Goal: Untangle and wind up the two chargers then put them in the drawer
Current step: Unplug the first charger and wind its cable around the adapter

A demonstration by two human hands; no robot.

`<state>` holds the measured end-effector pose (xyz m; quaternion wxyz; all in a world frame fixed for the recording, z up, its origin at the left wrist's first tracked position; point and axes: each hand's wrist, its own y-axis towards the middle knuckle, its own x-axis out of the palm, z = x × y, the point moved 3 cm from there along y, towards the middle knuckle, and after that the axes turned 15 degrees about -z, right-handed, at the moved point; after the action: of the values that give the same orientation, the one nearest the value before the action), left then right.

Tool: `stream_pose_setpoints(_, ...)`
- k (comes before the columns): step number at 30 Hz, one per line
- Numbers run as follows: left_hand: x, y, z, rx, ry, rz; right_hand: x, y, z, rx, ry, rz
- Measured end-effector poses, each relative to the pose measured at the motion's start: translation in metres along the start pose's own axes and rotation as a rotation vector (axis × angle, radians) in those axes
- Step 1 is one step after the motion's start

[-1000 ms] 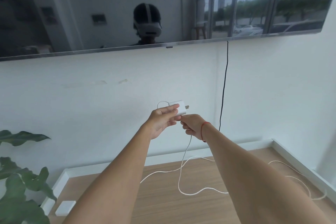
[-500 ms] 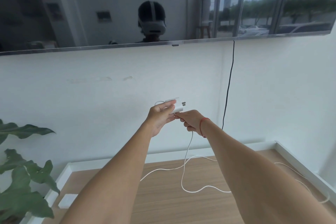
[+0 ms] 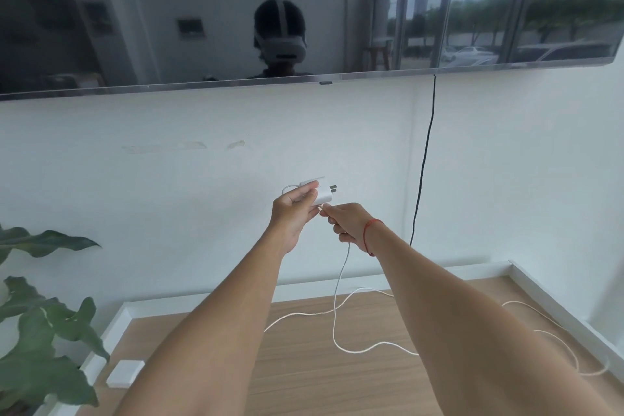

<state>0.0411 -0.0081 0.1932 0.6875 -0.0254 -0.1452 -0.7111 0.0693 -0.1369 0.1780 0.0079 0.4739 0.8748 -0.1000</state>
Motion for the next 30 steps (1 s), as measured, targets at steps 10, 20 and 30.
stream_pose_setpoints(10, -0.014, 0.000, -0.001, 0.004, 0.245, -0.007, -0.002, -0.008, -0.035, -0.112, -0.192, 0.098)
stream_pose_setpoints(20, 0.005, -0.003, 0.012, -0.138, 0.135, -0.099, -0.003, -0.015, -0.090, -0.174, -0.387, 0.050)
stream_pose_setpoints(30, 0.025, 0.005, 0.037, 0.075, 0.351, -0.188, -0.044, -0.019, -0.116, -0.328, -0.386, 0.209)
